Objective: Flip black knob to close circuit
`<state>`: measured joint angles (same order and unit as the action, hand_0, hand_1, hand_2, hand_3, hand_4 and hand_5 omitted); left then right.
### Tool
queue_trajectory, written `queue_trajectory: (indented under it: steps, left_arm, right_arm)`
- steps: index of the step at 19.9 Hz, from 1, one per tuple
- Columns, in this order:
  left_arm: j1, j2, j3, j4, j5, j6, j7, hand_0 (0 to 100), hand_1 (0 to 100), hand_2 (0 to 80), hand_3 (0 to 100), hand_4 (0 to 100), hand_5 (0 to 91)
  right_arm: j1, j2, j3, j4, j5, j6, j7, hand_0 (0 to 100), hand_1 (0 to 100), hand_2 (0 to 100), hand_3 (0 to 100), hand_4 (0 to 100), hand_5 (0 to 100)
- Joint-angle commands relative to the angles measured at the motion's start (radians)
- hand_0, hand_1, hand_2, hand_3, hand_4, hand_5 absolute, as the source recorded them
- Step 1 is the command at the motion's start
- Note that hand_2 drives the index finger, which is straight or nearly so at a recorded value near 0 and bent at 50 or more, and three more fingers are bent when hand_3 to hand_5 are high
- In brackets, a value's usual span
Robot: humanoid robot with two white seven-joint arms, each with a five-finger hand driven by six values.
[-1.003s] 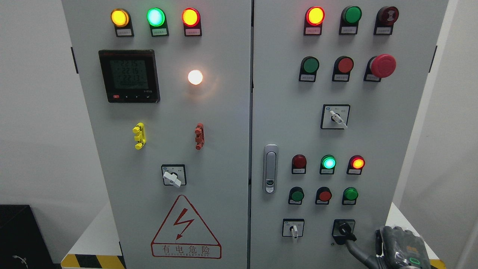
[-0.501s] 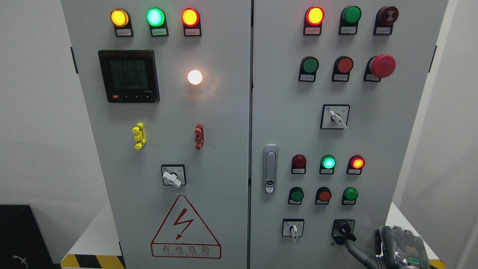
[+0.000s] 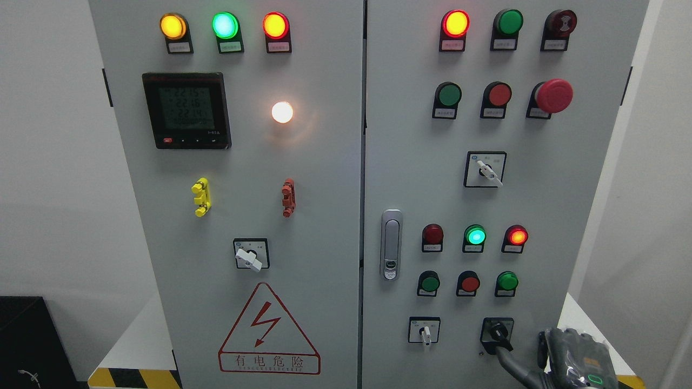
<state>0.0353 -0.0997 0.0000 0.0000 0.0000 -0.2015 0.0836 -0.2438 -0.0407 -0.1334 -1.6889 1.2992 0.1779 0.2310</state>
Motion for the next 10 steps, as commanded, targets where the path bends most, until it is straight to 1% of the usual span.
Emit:
queue_trajectory:
  steps: [1, 5, 10]
  left_arm:
    - [0.000, 0.000, -0.020, 0.023, -0.021, 0.001, 0.001, 0, 0, 0.0, 0, 0, 0.0]
    - [0.000, 0.000, -0.020, 0.021, -0.021, 0.001, 0.001, 0, 0, 0.0, 0, 0, 0.0]
    - [0.000, 0.000, -0.020, 0.021, -0.020, 0.001, 0.001, 0, 0, 0.0, 0, 0, 0.0]
  right_arm:
    - [0.017, -0.001, 0.034, -0.011, 0.000, 0.002, 0.002, 0, 8, 78, 96, 76, 77]
    - [0.024, 0.001, 0.037, -0.012, 0.002, 0.003, 0.001, 0, 8, 78, 96, 76, 77]
    - [0.032, -0.001, 0.058, -0.023, 0.002, 0.008, -0.001, 0, 8, 78, 96, 76, 77]
